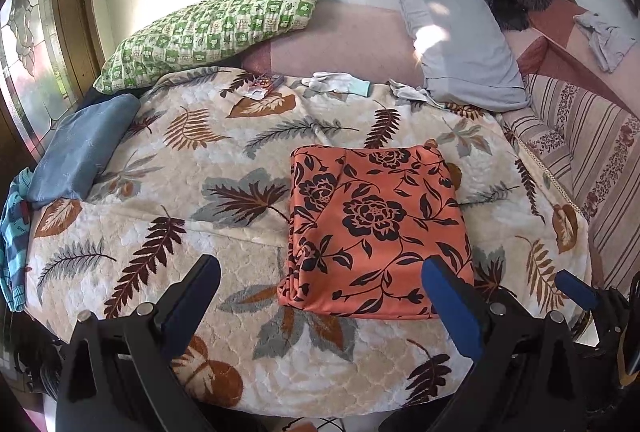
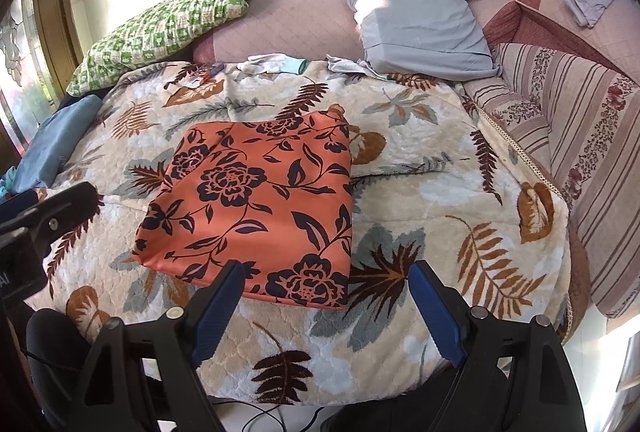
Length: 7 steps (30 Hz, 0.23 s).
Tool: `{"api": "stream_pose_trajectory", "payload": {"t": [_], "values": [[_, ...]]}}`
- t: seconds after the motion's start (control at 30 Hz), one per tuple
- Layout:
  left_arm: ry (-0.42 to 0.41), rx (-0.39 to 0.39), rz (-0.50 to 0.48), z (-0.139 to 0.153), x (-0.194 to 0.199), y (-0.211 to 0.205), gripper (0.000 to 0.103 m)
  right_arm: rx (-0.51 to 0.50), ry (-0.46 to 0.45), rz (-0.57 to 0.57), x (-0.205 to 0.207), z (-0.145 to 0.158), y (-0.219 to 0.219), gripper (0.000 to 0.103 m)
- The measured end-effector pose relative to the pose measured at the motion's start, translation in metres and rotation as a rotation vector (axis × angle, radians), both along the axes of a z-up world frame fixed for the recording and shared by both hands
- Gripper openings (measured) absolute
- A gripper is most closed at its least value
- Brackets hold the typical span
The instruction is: Fold small clothes
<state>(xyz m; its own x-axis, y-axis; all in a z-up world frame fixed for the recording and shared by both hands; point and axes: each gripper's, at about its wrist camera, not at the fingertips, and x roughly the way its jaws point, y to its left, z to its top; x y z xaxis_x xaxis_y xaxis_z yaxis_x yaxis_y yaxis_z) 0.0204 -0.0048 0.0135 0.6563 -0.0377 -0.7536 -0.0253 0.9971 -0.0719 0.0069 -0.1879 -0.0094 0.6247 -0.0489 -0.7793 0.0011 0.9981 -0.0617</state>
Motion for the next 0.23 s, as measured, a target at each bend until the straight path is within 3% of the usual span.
{"api": "stream_pose_trajectory", "payload": {"t": [0.23], "values": [[-0.041, 0.042, 0.004, 0.0027, 0.0047, -0.0062, 0.101, 0.001, 0.014, -0.003, 0.0088, -0.0068, -0.0016, 0.086]]}}
